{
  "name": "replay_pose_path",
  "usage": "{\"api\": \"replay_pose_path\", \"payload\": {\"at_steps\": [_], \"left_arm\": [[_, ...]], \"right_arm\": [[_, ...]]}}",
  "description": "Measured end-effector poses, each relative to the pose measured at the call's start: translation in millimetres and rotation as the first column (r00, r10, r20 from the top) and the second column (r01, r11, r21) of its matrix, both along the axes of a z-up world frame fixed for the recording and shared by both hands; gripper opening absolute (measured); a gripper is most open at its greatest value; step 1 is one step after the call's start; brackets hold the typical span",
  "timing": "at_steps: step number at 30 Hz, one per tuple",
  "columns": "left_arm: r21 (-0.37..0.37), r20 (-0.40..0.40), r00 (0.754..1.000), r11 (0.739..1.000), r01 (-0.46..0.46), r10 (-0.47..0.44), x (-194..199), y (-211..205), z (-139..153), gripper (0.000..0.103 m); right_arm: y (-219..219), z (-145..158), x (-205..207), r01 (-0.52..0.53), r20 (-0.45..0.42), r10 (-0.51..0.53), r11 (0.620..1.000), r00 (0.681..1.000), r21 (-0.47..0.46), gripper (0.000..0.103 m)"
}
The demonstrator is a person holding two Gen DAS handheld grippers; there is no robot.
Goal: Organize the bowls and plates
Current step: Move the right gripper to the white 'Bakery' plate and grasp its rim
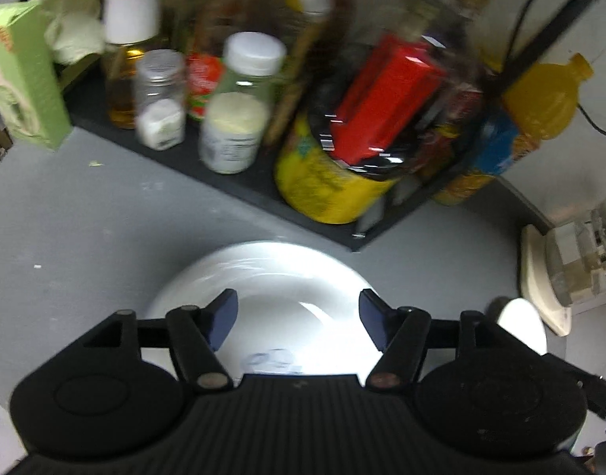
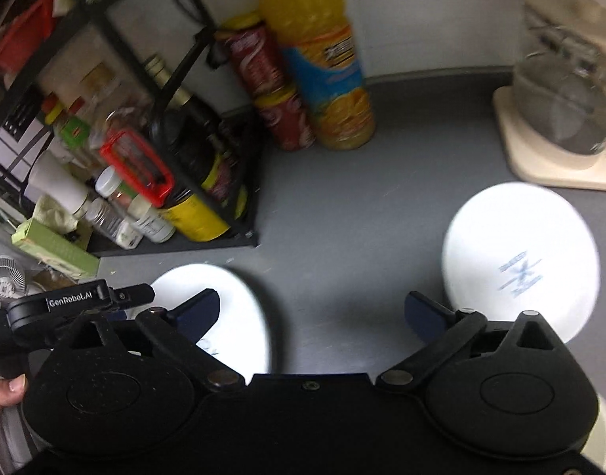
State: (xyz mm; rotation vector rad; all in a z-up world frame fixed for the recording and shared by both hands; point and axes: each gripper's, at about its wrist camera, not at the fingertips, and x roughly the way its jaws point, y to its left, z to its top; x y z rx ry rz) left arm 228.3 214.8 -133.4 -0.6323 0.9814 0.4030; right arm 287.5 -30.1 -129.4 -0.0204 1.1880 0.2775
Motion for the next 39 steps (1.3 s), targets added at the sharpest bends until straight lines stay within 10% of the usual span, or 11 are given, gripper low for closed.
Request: {"api": "replay_pose_path", "payload": {"at_steps": [39], "left_arm": [[-0.146,-0.053,0.972,0.965,0.220,-0.229,139,-194,-66,0.066]], "right_arm": [[-222,-24,49,0.168,-0.078,-0.174,0.982,0.982,-0.082,0.090]]}}
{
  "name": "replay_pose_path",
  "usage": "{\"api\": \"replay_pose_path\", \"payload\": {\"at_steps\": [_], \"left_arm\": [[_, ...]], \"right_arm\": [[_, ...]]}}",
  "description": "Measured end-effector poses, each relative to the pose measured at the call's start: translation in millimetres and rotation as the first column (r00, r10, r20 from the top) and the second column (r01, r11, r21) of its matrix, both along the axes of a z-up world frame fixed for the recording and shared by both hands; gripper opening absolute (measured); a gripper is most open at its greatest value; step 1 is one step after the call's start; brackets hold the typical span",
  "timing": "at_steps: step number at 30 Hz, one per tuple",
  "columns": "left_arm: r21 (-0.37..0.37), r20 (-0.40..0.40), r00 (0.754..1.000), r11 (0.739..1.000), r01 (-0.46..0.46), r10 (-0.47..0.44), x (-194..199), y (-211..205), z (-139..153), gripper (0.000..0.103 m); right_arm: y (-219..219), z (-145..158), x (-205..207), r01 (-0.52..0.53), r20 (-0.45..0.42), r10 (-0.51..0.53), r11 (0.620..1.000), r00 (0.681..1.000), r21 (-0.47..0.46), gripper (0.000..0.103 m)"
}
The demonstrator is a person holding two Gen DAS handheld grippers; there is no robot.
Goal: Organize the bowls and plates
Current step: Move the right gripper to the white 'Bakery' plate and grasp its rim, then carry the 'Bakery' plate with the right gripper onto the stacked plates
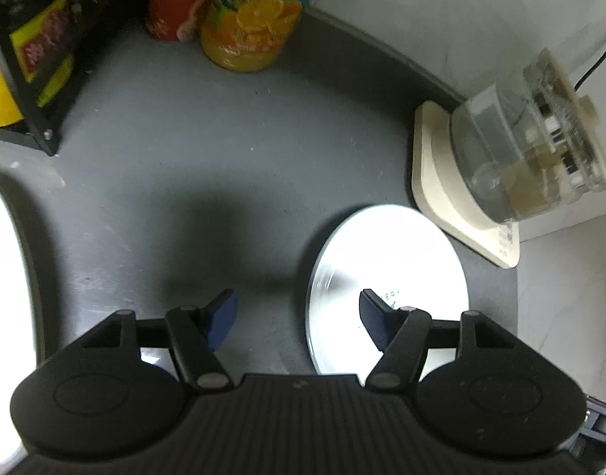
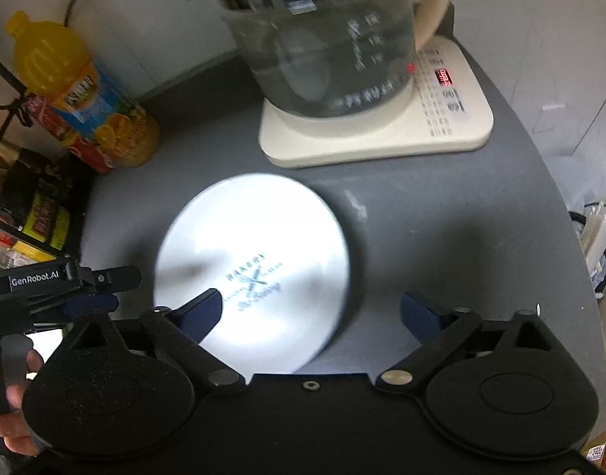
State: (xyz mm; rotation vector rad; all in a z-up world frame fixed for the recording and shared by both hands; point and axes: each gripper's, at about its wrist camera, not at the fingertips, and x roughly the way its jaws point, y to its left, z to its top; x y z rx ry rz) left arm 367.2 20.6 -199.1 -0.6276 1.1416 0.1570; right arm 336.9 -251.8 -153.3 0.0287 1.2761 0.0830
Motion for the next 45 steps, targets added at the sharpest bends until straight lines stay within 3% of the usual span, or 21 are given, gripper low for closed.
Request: {"api": "replay_pose_path", "payload": {"at_steps": [3,6,12,17,19,23,26,39,45], "left_arm": [[-0.014,-0.031,0.999,1.000,0.026,-0.026,6,-2,-11,0.065],[-0.024,-0.075,0.997,0.999,0.025,-0.027,11,-3,-23,0.062],[-0.034,-0.072,0.997,0.999,0.036,-0.038,14,-8,-29,0.056],[-0.060,-0.086,0.995,0.997,0.041,-0.046,16,-11,-32,0.025],[-0.074,-0.091,0.994,0.996,0.046,-0.052,18,-15,-34,0.020],[-0.076,-0.096,0.993,0.995,0.059,-0.066,19,-19,-35,0.011],[-0.070,-0.101,0.992,0.996,0.063,-0.070,19,-21,-33,0.011],[-0.074,-0.004,0.999,0.997,0.038,-0.039,11,-3,-4,0.011],[-0.074,0.045,0.999,0.997,0.009,-0.005,3,10,18,0.011]], "right_arm": [[-7,-13,2,0.000,-0.041,0.000,1.000,0.999,0.017,0.078],[-12,-23,4,-0.006,-0.064,0.009,0.999,0.998,0.040,0.076],[-17,-40,9,-0.002,-0.104,0.008,0.999,0.995,0.053,0.059],[-19,-49,9,0.002,-0.121,0.004,0.999,0.993,0.049,0.049],[-20,-50,9,0.007,-0.118,0.000,0.998,0.993,0.057,0.045],[-20,-52,9,0.006,-0.116,0.002,0.998,0.993,0.069,0.027],[-21,-54,9,0.017,-0.126,-0.004,0.994,0.992,0.107,0.016],[0,-17,6,-0.032,-0.050,0.038,0.992,0.998,0.119,0.015],[9,8,8,0.010,-0.017,-0.007,0.986,1.000,0.165,0.016]]}}
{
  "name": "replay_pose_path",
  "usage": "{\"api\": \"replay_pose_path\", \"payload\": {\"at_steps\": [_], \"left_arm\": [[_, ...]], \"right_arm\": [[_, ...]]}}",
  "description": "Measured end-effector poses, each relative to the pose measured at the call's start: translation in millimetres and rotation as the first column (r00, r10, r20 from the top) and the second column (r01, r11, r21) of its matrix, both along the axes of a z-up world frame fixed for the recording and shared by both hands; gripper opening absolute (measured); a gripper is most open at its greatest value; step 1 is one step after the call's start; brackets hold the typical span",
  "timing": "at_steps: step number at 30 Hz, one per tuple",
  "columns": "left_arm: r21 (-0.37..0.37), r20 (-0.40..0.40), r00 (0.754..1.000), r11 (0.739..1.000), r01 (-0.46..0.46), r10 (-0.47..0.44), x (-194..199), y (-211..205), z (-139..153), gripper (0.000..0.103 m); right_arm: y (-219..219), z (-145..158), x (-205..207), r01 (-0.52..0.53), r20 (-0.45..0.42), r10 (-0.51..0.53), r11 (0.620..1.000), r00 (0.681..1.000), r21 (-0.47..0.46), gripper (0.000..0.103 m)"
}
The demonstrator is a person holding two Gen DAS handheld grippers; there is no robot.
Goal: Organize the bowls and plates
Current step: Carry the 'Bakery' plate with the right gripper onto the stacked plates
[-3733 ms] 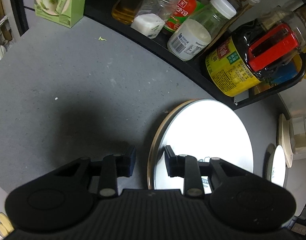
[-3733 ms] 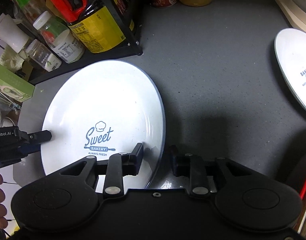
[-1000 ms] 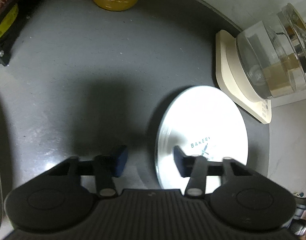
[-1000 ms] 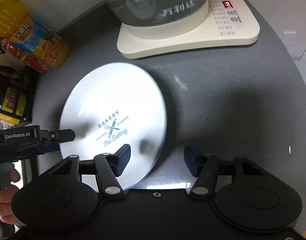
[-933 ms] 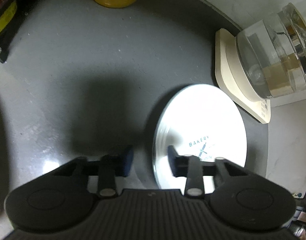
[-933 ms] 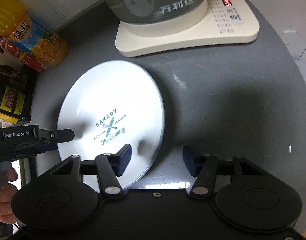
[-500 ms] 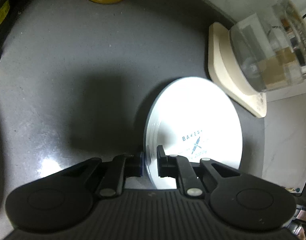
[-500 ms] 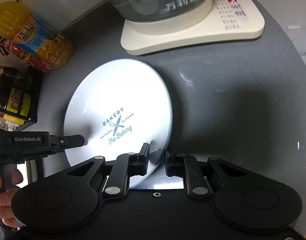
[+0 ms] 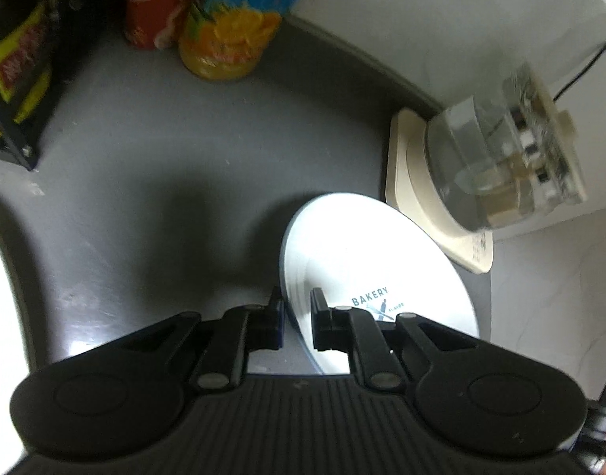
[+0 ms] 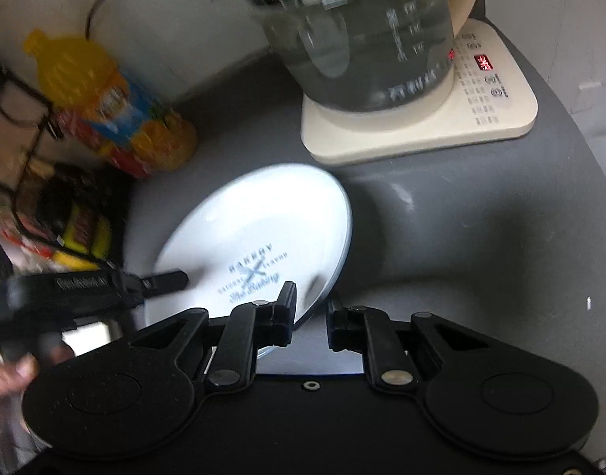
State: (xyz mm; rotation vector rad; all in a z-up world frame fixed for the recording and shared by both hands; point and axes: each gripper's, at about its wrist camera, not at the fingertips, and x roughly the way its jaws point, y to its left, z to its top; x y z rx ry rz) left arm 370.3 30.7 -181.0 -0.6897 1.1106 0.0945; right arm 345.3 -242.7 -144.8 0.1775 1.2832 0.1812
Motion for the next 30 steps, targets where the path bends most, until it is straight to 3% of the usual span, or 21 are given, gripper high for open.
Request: {"api": "replay_pose_path", "payload": {"at_steps": [8,30], "left_arm": [[-0.007,0.066,0.998,1.000,-0.025,0.025,-17,29,24,0.011],[-0.003,0.095,0.988,0.992,-0.125,0.124,-90,116,43,0.011]], "right_arm": [[37,32,1,-0.056,0.102,0.057,0.998,0.993,-0.009,0.017],[133,23,-33,-0.139,0.097,0.137,0.990,0.986,0.008,0.017]]}}
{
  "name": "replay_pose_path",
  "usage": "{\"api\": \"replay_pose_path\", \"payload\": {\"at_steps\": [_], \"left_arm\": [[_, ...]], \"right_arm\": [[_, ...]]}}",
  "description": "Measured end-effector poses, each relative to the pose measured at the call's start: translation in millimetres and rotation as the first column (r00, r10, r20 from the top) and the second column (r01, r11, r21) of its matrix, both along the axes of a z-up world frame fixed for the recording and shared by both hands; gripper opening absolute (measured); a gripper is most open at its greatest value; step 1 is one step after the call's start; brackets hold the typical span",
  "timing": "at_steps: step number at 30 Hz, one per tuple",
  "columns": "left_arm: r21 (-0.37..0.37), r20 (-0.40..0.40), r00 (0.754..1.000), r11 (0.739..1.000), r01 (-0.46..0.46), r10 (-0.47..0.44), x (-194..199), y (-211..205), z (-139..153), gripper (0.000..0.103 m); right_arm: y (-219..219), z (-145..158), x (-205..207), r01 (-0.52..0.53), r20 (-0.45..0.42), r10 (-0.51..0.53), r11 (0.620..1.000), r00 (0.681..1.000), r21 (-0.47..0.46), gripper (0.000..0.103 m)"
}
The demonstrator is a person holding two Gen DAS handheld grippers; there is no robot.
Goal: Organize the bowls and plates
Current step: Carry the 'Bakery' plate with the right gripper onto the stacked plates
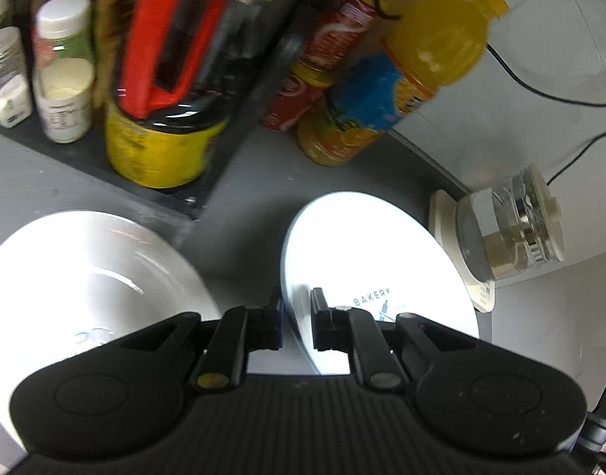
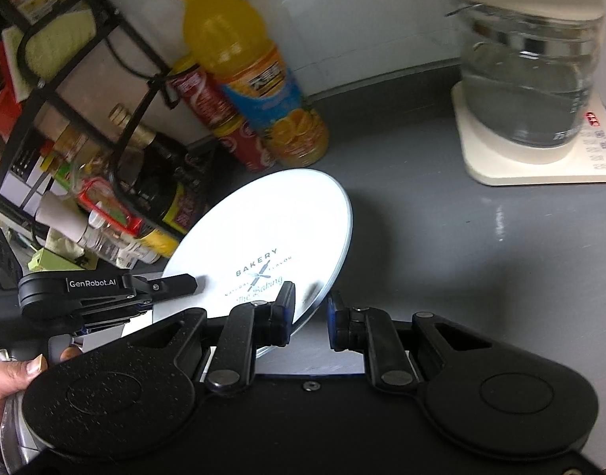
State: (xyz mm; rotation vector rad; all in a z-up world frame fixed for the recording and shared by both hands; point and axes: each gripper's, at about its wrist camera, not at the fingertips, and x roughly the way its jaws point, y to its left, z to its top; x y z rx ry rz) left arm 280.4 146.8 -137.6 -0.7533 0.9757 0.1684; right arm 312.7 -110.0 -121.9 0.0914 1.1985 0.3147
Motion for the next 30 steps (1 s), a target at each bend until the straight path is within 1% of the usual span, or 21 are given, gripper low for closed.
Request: {"api": "replay_pose_path", "payload": {"at_steps": [5,18,24,30], "left_arm": [[-0.007,-0.006,1.000,1.000,-0.022,0.022,-20,24,-4,0.011],[-0.025,-0.041,0.994,0.995,-0.101,0.100,-70,79,-23,0.011],[-0.053,-0.053,0.991,0.990,-0.127,0.125,-94,95,-33,0.011],[-0.076,-0.070,0.989,0.988,-0.133,0.128,-111,102,-43,0.011]], "right_arm": [[22,-6,-6,-0.022,-0.012,0.022,1.000,1.000,-0.001,0.017],[86,-38,-25,-0.099,-0.067,0.099,0.995,0.993,-0.008,0.017],[106,-50,-39,-0.129,-0.090,0.127,0.991,0.988,-0.021,0.017],[115,-56,-52,-0.149,-0.108,0.145,0.988,0.984,-0.030,0.017]]}}
